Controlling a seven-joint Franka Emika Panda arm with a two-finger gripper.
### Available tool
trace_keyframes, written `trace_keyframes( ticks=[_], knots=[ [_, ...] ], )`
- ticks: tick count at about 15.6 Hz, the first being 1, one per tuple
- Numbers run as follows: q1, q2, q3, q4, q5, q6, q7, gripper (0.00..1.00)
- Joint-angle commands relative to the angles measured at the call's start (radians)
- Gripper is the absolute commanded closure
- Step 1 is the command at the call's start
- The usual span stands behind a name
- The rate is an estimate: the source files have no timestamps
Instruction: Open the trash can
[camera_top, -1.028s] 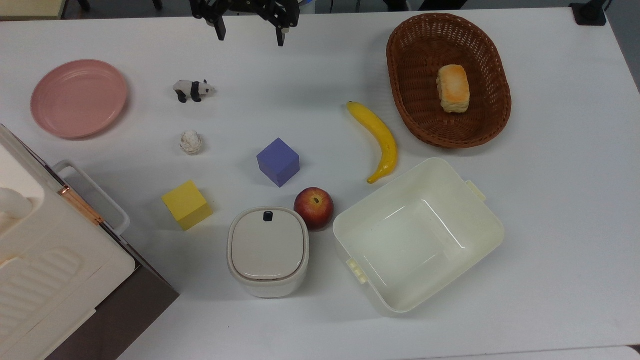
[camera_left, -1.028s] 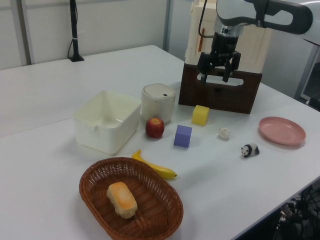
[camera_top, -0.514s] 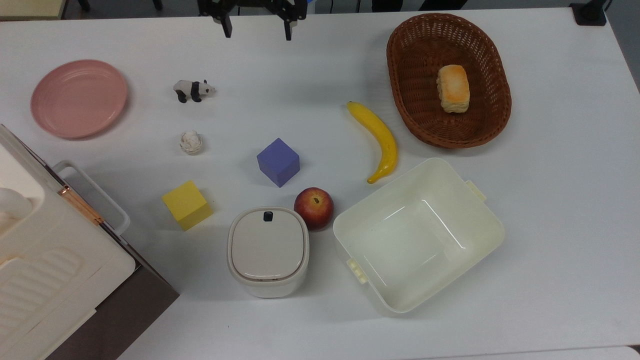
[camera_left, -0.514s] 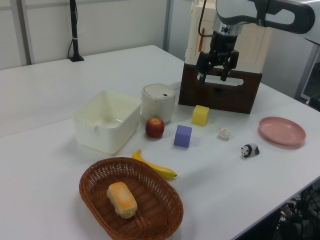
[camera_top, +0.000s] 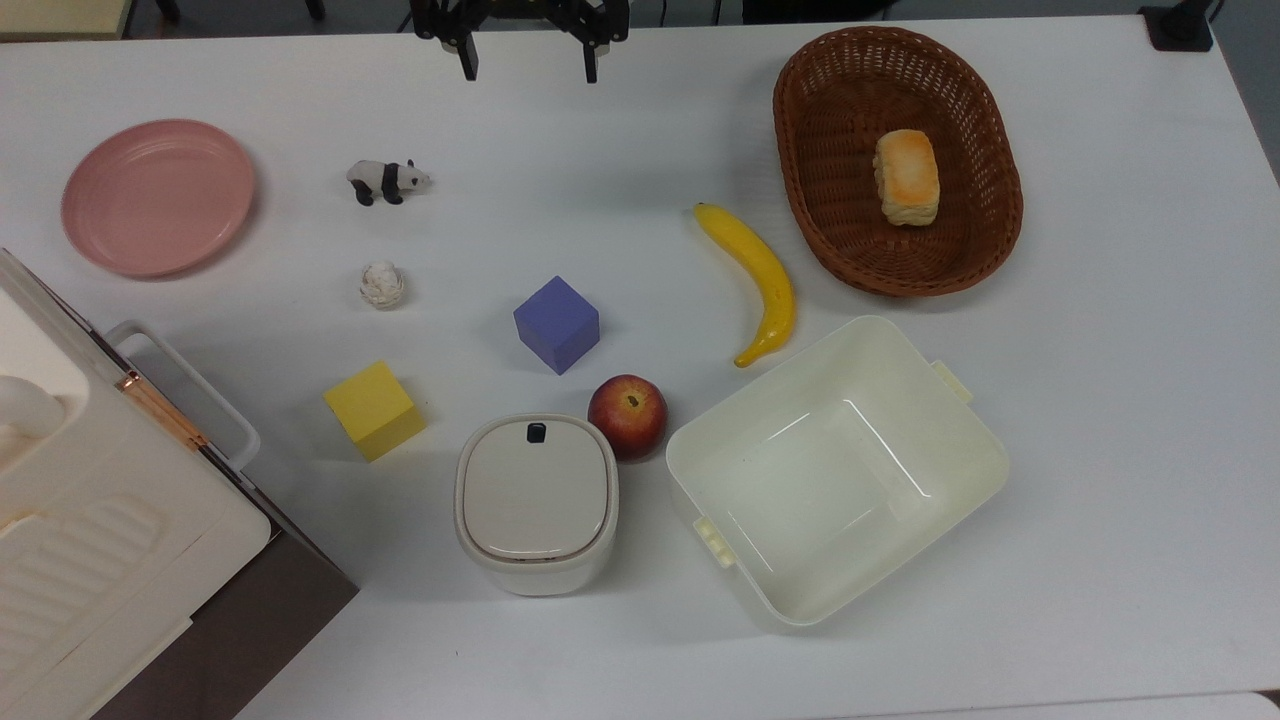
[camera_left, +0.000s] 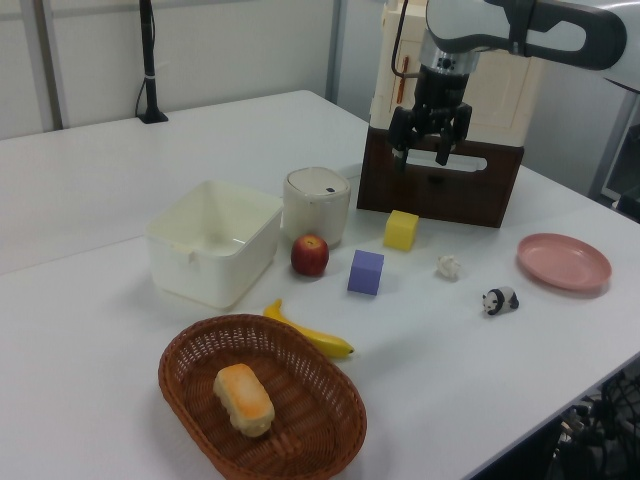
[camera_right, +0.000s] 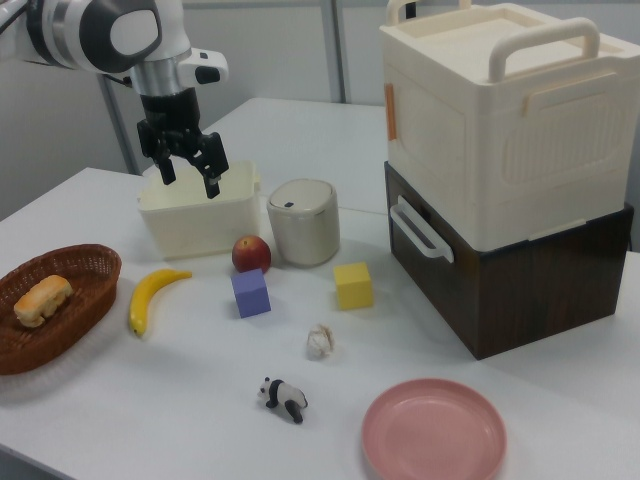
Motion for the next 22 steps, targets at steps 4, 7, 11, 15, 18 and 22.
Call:
trace_keyframes(
  ticks=[4,7,11,15,18,22],
  knots=[
    [-0.002,-0.016,-0.007,-0.026,0.018,0.009,-0.022,0.00],
    [-0.002,-0.016,-0.007,-0.026,0.017,0.008,-0.025,0.00],
    [-0.002,-0.016,-0.007,-0.026,0.017,0.008,-0.027,0.00],
    [-0.002,-0.014,-0.007,-0.026,0.017,0.008,-0.027,0.00],
    [-0.001,-0.014,-0.007,-0.026,0.018,0.008,-0.019,0.00],
    [-0.001,-0.012,-0.005,-0.026,0.017,0.009,-0.021,0.86]
  ],
)
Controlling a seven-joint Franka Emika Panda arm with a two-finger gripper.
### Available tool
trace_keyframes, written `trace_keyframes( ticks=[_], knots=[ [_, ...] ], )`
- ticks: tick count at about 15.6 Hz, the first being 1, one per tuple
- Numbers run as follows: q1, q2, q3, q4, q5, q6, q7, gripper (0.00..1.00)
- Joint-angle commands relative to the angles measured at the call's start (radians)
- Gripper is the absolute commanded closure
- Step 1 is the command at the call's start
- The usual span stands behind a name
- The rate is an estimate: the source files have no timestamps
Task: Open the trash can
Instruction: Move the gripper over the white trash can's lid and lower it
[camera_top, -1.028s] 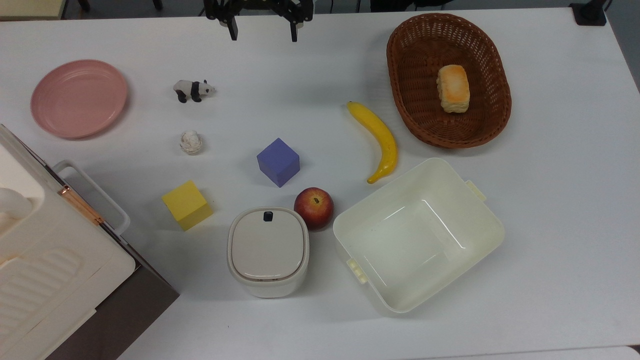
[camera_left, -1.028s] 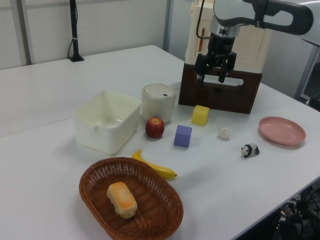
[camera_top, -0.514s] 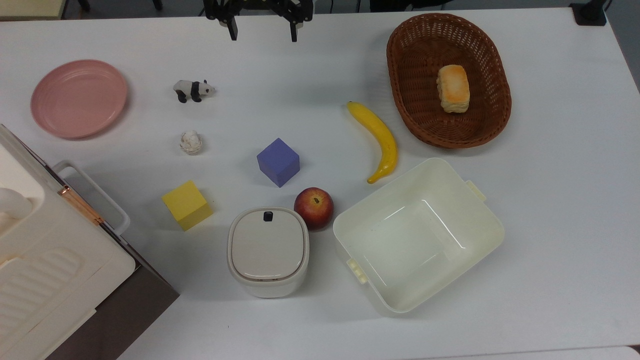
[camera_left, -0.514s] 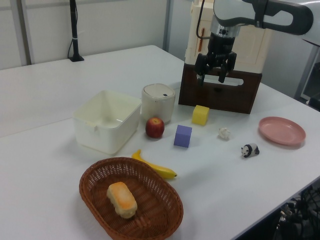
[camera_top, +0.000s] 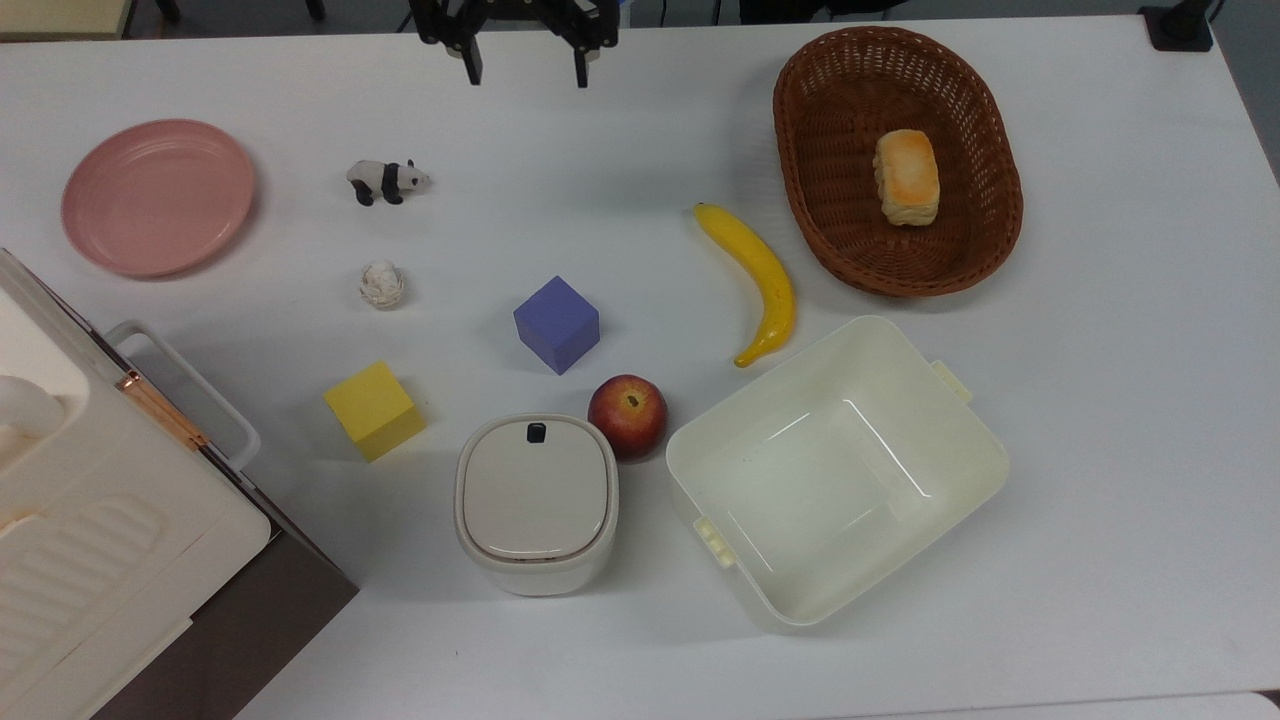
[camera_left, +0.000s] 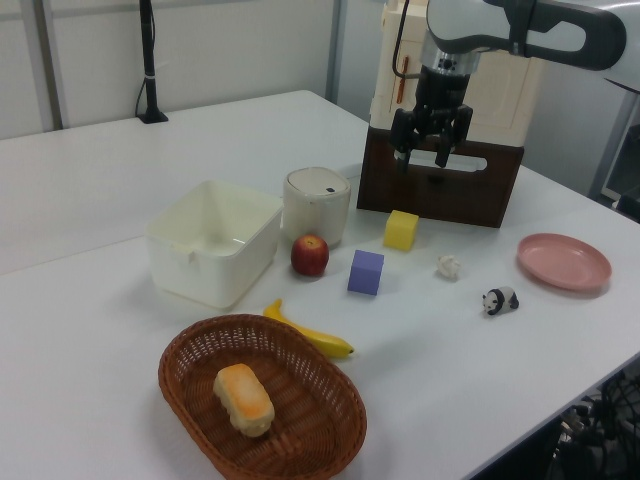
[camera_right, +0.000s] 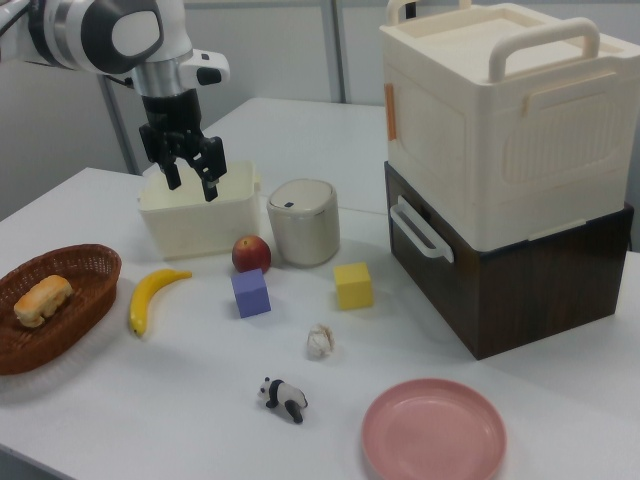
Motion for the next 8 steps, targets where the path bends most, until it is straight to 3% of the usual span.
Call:
trace_keyframes(
  ticks=[1,5,8],
  knots=[
    [0.003,-0.012,-0.002,-0.024,0.017,0.011,-0.020,0.91],
    [0.003,-0.011,-0.002,-0.024,0.017,0.011,-0.020,1.00],
    [0.001,-0.011,-0.002,-0.024,0.017,0.014,-0.027,1.00]
  ],
)
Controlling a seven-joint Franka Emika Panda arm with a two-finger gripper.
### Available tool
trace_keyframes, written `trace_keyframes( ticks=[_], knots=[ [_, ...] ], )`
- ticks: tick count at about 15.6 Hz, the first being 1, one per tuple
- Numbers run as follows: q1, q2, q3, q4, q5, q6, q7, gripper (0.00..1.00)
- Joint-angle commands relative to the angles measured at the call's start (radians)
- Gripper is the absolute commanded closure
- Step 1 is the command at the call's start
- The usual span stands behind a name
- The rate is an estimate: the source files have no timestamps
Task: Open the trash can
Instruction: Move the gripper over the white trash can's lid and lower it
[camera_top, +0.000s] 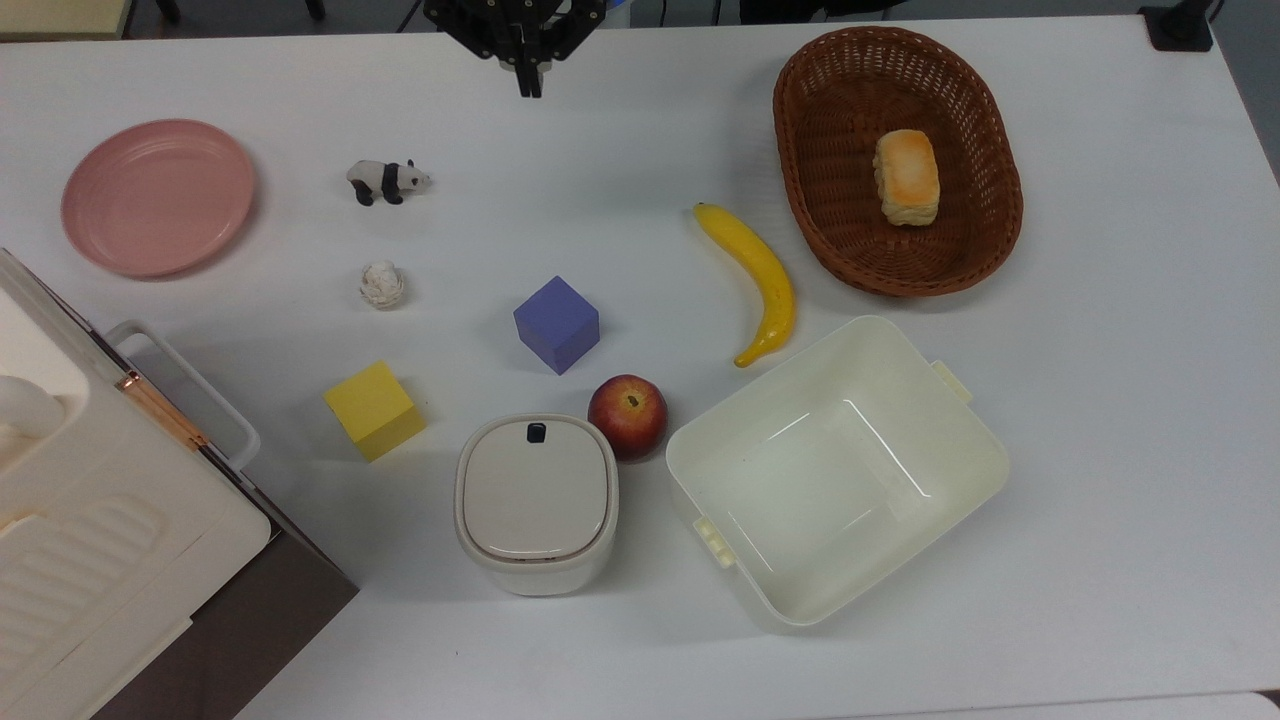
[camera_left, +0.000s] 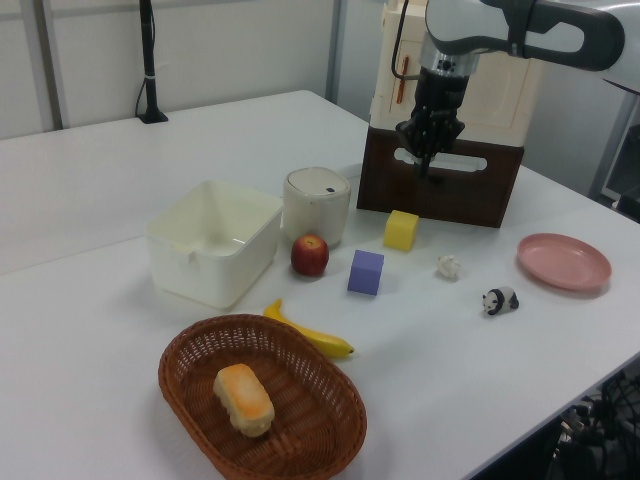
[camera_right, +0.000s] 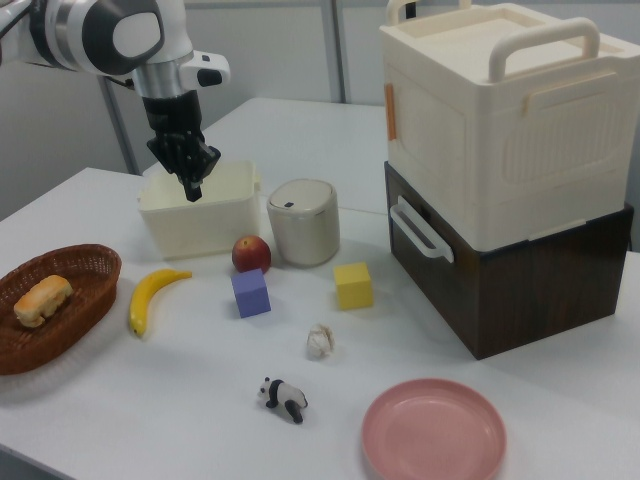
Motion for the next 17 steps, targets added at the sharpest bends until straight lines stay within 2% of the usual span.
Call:
trace_keyframes(
  ticks=[1,4,7,17],
  knots=[
    [0.001,-0.013,-0.001,-0.023,0.017,0.017,-0.027,1.00],
    [0.001,0.013,-0.002,-0.013,0.020,0.049,-0.018,1.00],
    [-0.001,0.046,-0.002,-0.008,0.021,0.180,-0.015,1.00],
    [-0.018,0.292,-0.002,0.112,0.009,0.607,-0.016,1.00]
  ],
)
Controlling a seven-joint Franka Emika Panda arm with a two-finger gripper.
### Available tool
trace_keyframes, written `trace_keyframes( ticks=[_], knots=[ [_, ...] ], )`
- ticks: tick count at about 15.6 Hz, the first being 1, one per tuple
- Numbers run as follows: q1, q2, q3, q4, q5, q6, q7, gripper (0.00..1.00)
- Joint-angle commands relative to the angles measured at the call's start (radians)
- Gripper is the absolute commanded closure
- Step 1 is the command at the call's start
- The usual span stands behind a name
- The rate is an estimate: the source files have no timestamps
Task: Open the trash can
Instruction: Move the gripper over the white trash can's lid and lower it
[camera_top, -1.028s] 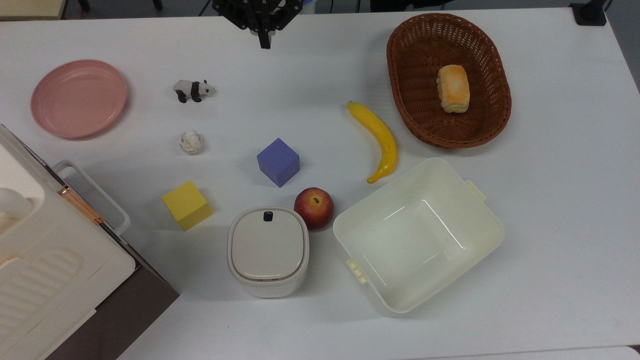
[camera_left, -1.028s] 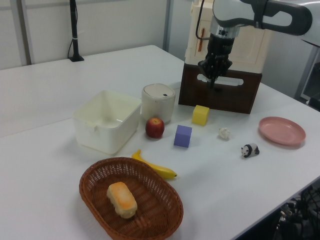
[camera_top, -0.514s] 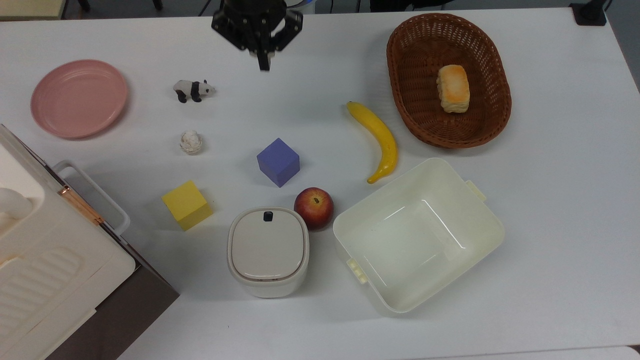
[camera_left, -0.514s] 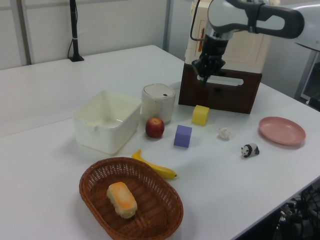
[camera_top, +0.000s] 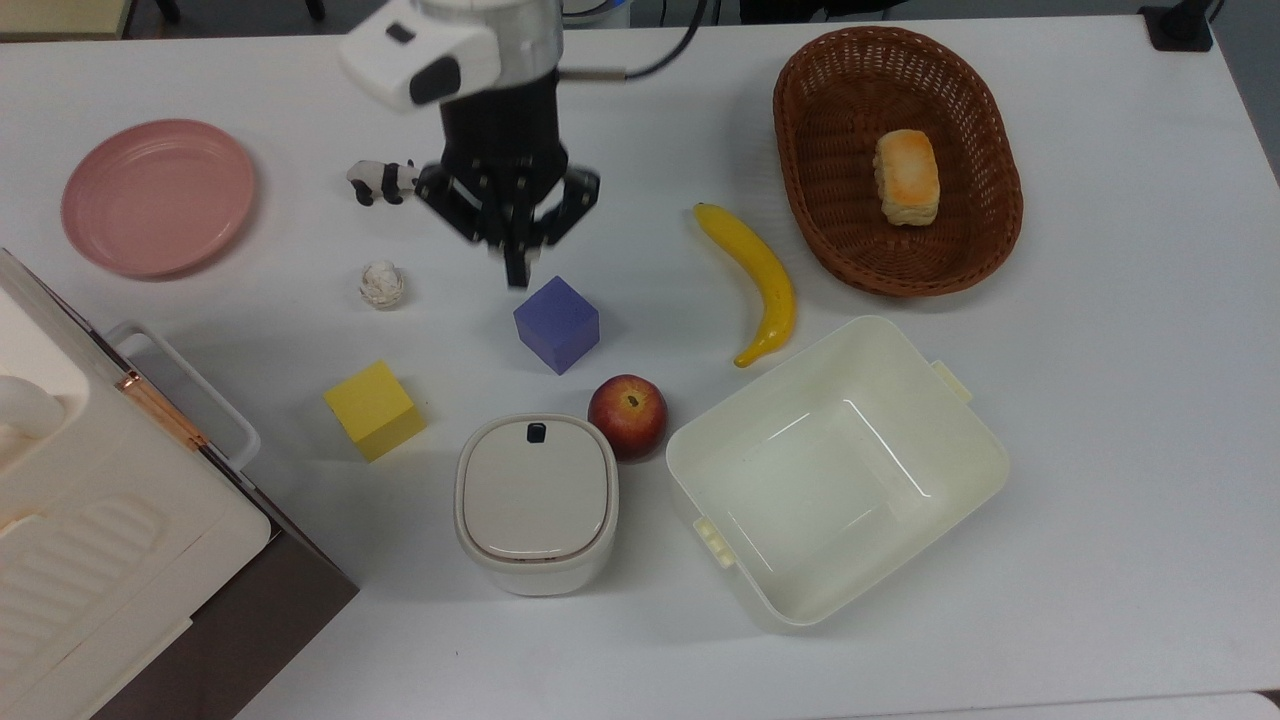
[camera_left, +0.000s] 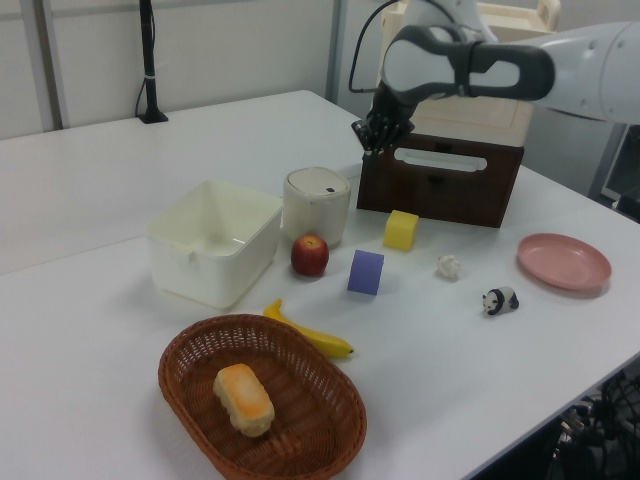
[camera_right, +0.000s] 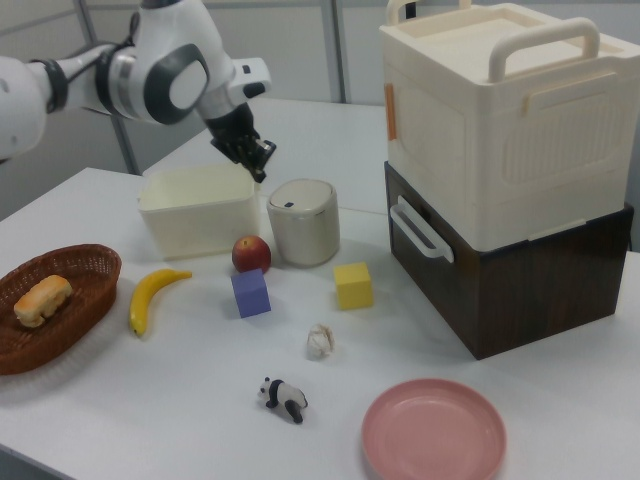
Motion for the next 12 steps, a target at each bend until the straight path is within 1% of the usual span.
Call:
trace_keyframes(
  ticks=[1,4,6,12],
  knots=[
    [-0.011,0.105,-0.002,0.086,0.008,0.112,-0.016,1.00],
    [-0.011,0.171,-0.004,0.132,0.002,0.135,-0.016,1.00],
    [-0.006,0.191,-0.004,0.132,-0.021,0.168,-0.016,1.00],
    [-0.002,0.238,-0.001,0.139,-0.041,0.175,-0.016,1.00]
  ],
)
